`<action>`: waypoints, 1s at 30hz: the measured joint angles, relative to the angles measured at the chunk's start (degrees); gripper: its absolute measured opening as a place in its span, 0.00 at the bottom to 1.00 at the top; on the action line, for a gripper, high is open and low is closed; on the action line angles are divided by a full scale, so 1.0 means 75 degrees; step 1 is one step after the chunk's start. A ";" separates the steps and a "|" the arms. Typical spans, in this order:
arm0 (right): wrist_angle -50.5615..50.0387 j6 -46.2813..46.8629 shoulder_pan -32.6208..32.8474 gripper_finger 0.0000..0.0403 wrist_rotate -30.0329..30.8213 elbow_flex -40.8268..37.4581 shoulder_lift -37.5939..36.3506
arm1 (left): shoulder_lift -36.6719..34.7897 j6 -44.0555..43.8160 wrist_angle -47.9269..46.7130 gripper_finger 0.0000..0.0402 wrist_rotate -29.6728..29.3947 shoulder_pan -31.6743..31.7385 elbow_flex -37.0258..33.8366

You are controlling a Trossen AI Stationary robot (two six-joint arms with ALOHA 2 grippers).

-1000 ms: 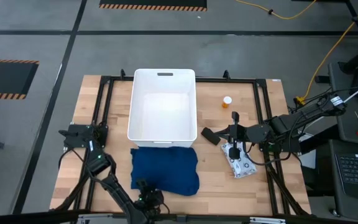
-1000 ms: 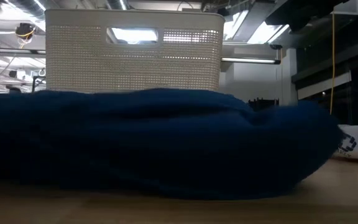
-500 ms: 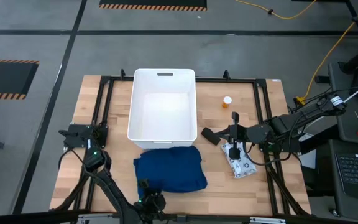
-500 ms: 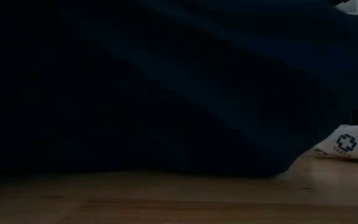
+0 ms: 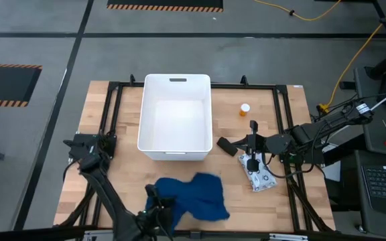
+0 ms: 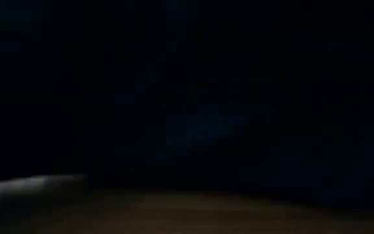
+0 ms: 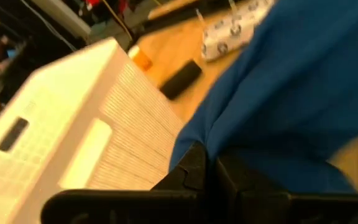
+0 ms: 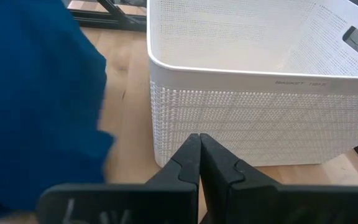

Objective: Pick & place medical supplies in basket/bin
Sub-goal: Put the blue gown into the white bin

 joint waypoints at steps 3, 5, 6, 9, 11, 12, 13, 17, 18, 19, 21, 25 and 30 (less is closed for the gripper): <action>-0.0001 -0.0012 0.0003 0.02 0.0000 0.0000 0.0000 | -0.0283 0.0395 -0.0007 0.01 -0.0197 0.0004 0.0009; -0.0001 -0.0012 0.0003 0.02 0.0000 0.0000 0.0000 | -0.0438 0.0678 0.0000 0.01 -0.0439 0.0019 0.0009; -0.0001 -0.0012 0.0003 0.02 0.0000 0.0000 0.0000 | -0.0518 0.0837 -0.0003 0.01 -0.0580 0.0024 0.0009; -0.0002 -0.0012 0.0003 0.02 0.0000 0.0000 0.0000 | -0.0766 0.1323 -0.0005 0.01 -0.1016 0.0038 0.0009; -0.0003 -0.0010 0.0003 0.02 0.0000 0.0000 0.0000 | -0.0906 0.1645 -0.0004 0.01 -0.1361 0.0044 0.0011; -0.0004 -0.0006 0.0003 0.02 0.0000 0.0000 0.0000 | -0.0971 0.1826 -0.0001 0.01 -0.1531 0.0047 0.0009; -0.0004 -0.0006 0.0003 0.02 0.0000 0.0000 0.0000 | -0.1042 0.2020 0.0010 0.01 -0.1683 0.0057 0.0010; -0.0001 0.0002 0.0003 0.02 0.0000 0.0000 0.0000 | -0.1366 0.2727 0.0123 0.01 -0.2179 0.0110 0.0025; -0.0001 0.0003 0.0003 0.02 0.0001 0.0000 0.0000 | -0.1443 0.2956 0.0241 0.01 -0.2379 0.0125 0.0026; -0.0001 0.0003 0.0003 0.02 0.0003 0.0000 0.0000 | -0.1520 0.3228 0.0332 0.01 -0.2596 0.0126 0.0026; 0.0002 0.0016 0.0000 0.02 0.0003 0.0000 0.0000 | -0.1685 0.3892 0.0643 0.01 -0.3021 0.0137 0.0026; -0.0001 0.0159 0.0003 0.02 0.0003 0.0000 0.0000 | -0.2103 0.5680 0.1632 0.01 -0.3567 0.0159 0.0026; -0.0001 0.0189 0.0003 0.02 0.0003 0.0000 0.0000 | -0.2608 0.7798 0.3337 0.01 -0.3571 0.0237 0.0026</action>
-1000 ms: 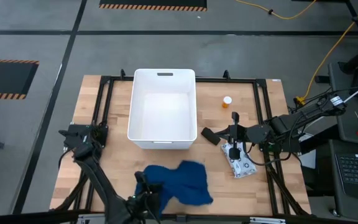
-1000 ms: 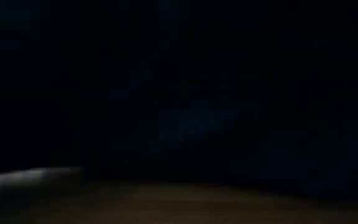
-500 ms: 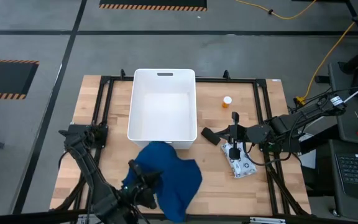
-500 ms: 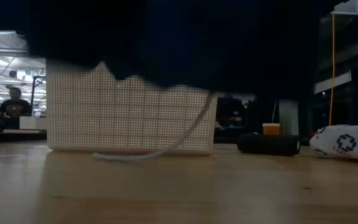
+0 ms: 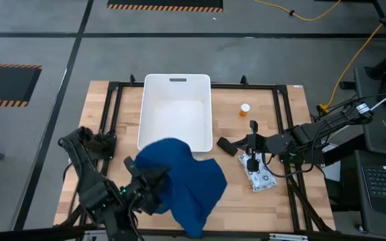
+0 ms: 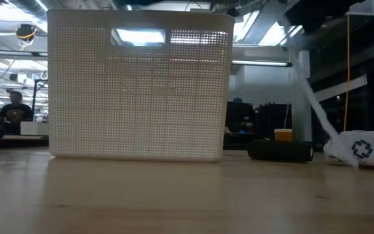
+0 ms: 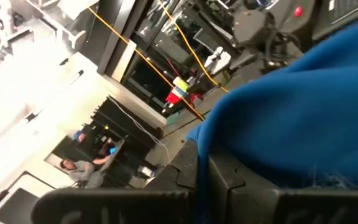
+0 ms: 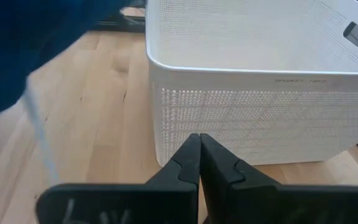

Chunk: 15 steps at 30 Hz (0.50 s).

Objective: Pick & place medical supplies in basket/bin
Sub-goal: Put the blue gown into the white bin

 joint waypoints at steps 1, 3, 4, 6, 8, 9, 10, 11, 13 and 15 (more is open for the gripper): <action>0.0006 -0.0003 0.0000 0.02 0.0000 0.0000 0.0000 | -0.0076 0.0496 0.0321 0.01 -0.0001 0.0015 0.0000; 0.0020 0.0000 0.0000 0.02 0.0000 0.0000 0.0000 | -0.0179 0.1459 0.1024 0.01 0.0005 0.0081 0.0000; 0.0023 0.0003 0.0000 0.02 0.0000 0.0000 -0.0002 | -0.0234 0.1966 0.1396 0.01 0.0010 0.0133 0.0000; 0.0029 0.0004 0.0000 0.02 0.0000 0.0000 0.0000 | -0.0348 0.2934 0.2140 0.01 0.0010 0.0236 0.0000; 0.0043 0.0026 0.0000 0.02 0.0002 0.0000 0.0000 | -0.0437 0.3900 0.2915 0.01 0.0001 0.0401 0.0000; 0.0044 0.0026 0.0000 0.02 0.0003 0.0000 0.0000 | -0.0467 0.4414 0.3324 0.01 -0.0002 0.0488 0.0000; 0.0047 0.0026 0.0000 0.02 0.0003 0.0000 0.0000 | -0.0491 0.4959 0.3745 0.01 0.0001 0.0575 0.0000; 0.0055 0.0026 0.0000 0.02 0.0003 0.0000 0.0000 | -0.0508 0.5508 0.4170 0.01 0.0002 0.0658 0.0000; 0.0064 0.0029 0.0000 0.02 0.0003 0.0000 -0.0001 | -0.0543 0.6594 0.5101 0.01 0.0004 0.0836 0.0000; 0.0061 0.0079 0.0000 0.02 0.0003 0.0000 0.0000 | -0.0595 0.7641 0.6006 0.01 0.0004 0.1012 0.0000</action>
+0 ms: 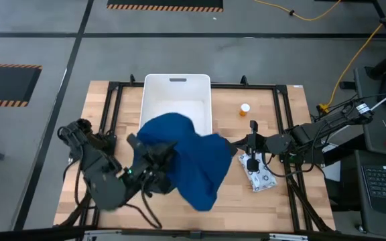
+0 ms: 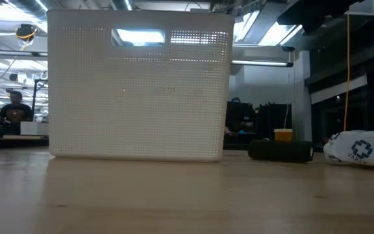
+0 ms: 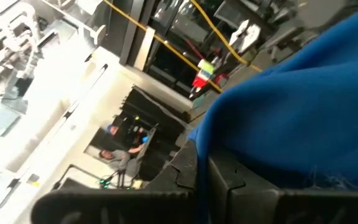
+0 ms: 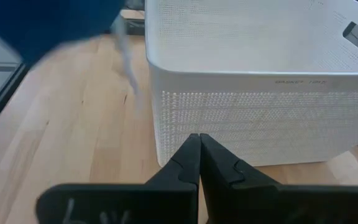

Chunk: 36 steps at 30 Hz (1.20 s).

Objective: Pick & place medical supplies in basket/bin
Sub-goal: Put the blue gown into the white bin

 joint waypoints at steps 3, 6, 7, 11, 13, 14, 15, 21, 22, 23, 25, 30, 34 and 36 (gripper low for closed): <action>-0.0003 0.0110 0.0000 0.02 0.0000 0.0000 0.0000 | -0.0066 0.0904 0.0862 0.01 0.0050 0.0257 0.0003; -0.0003 0.0108 -0.0002 0.02 0.0000 0.0000 0.0000 | -0.0175 0.0942 0.0856 0.01 0.0062 0.0503 0.0000; -0.0004 0.0107 -0.0001 0.02 0.0000 0.0000 0.0000 | -0.0204 0.0939 0.0844 0.01 0.0033 0.0565 0.0000; -0.0009 0.0104 0.0000 0.02 0.0000 0.0000 0.0000 | -0.0229 0.0973 0.0789 0.01 0.0026 0.0924 0.0000; -0.0009 0.0105 0.0000 0.02 0.0000 0.0000 0.0000 | -0.0222 0.1005 0.0739 0.01 0.0047 0.1121 0.0000; -0.0019 0.0104 -0.0001 0.02 0.0000 0.0000 -0.0002 | -0.0222 0.1025 0.0675 0.01 0.0051 0.1224 0.0000; -0.0028 0.0102 -0.0001 0.02 0.0000 0.0000 0.0000 | -0.0225 0.1029 0.0592 0.01 0.0051 0.1332 0.0000; -0.0033 0.0072 -0.0003 0.02 0.0000 0.0000 0.0000 | -0.0260 0.1027 0.0361 0.01 0.0079 0.2105 -0.0003; -0.0032 0.0069 0.0000 0.02 0.0000 0.0000 0.0000 | -0.0286 0.1029 0.0322 0.01 0.0079 0.2241 -0.0003; -0.0035 0.0067 0.0000 0.02 0.0000 0.0000 0.0000 | -0.0319 0.1033 0.0211 0.01 0.0085 0.2353 -0.0003; -0.0044 0.0067 -0.0002 0.02 0.0000 0.0000 0.0000 | -0.0369 0.1004 0.0068 0.01 0.0082 0.2638 -0.0003; -0.0092 0.0004 -0.0003 0.02 0.0003 0.0000 0.0000 | -0.0478 0.1023 -0.0256 0.01 0.0110 0.3212 -0.0003; -0.0102 -0.0256 -0.0003 0.02 0.0011 0.0000 0.0000 | -0.0526 0.0959 -0.0722 0.01 0.0450 0.3675 -0.0009; -0.0099 -0.0325 -0.0006 0.02 0.0014 0.0000 0.0000 | -0.0558 0.0606 -0.1086 0.01 0.0762 0.3951 -0.0006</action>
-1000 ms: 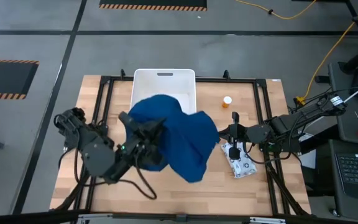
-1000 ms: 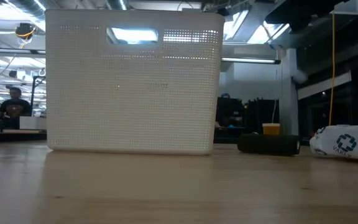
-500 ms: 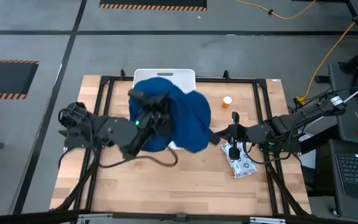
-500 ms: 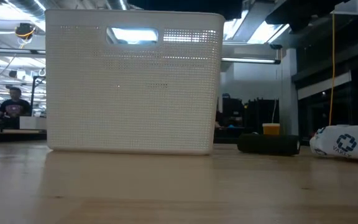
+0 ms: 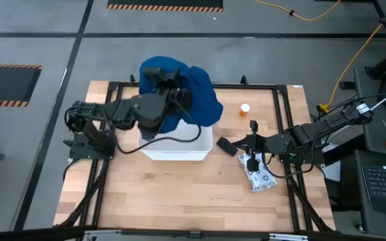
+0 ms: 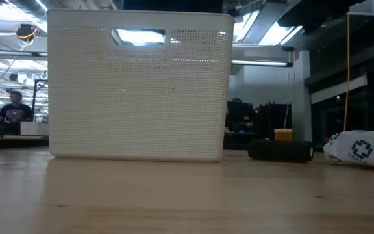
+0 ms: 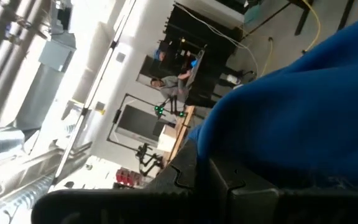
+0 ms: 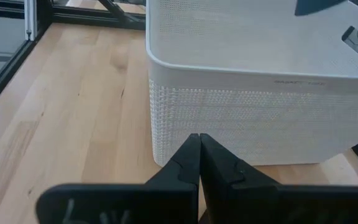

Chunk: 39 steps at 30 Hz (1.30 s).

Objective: Pick & place medical supplies in basket/bin
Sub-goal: Put the blue gown into the white bin

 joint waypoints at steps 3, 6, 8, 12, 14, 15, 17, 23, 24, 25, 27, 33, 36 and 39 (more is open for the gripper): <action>0.0000 0.0001 0.0003 0.02 0.0001 0.0000 0.0000 | -0.0016 -0.0694 -0.0868 0.01 0.0250 0.0425 0.0000; 0.0000 -0.0004 0.0002 0.02 0.0001 0.0000 0.0000 | -0.0031 -0.1736 -0.2084 0.01 0.0433 0.0805 0.0000; -0.0001 -0.0011 0.0003 0.02 0.0001 0.0000 0.0000 | -0.0031 -0.2577 -0.2917 0.01 0.0680 0.1056 0.0000; -0.0061 0.0004 0.0001 0.02 0.0004 0.0000 0.0000 | -0.0031 -0.4244 -0.4618 0.01 0.1037 0.1518 -0.0018; -0.0106 0.0038 0.0003 0.02 0.0004 0.0000 0.0000 | -0.0043 -0.5064 -0.5287 0.01 0.1022 0.1672 -0.0161; -0.0114 0.0041 0.0003 0.02 0.0004 0.0000 -0.0001 | -0.0043 -0.5453 -0.5660 0.01 0.1031 0.1715 -0.0234; -0.0127 0.0036 0.0003 0.02 0.0004 0.0000 0.0000 | -0.0034 -0.6274 -0.6341 0.01 0.1118 0.1768 -0.0334; -0.0128 0.0026 0.0003 0.02 0.0004 0.0000 0.0000 | -0.0027 -0.7639 -0.7145 0.01 0.1335 0.1776 -0.1081; -0.0128 0.0027 0.0003 0.02 0.0004 0.0000 0.0000 | -0.0025 -0.7851 -0.7214 0.01 0.1362 0.1776 -0.1210; -0.0130 0.0027 0.0003 0.02 0.0005 0.0000 0.0000 | -0.0025 -0.8019 -0.7219 0.01 0.1350 0.1770 -0.1338; -0.0131 0.0027 0.0003 0.02 0.0007 0.0000 0.0000 | -0.0031 -0.8228 -0.7219 0.01 0.1299 0.1776 -0.1634; -0.0131 0.0072 0.0003 0.02 0.0007 0.0000 -0.0002 | -0.0028 -0.8921 -0.7170 0.01 0.1304 0.1815 -0.2557; -0.0133 0.0229 0.0000 0.02 0.0007 0.0000 0.0000 | -0.0030 -0.9340 -0.7033 0.01 0.1289 0.1904 -0.2959; -0.0133 0.0246 0.0003 0.02 0.0007 0.0000 -0.0001 | -0.0027 -0.9427 -0.6574 0.01 0.1293 0.2028 -0.3443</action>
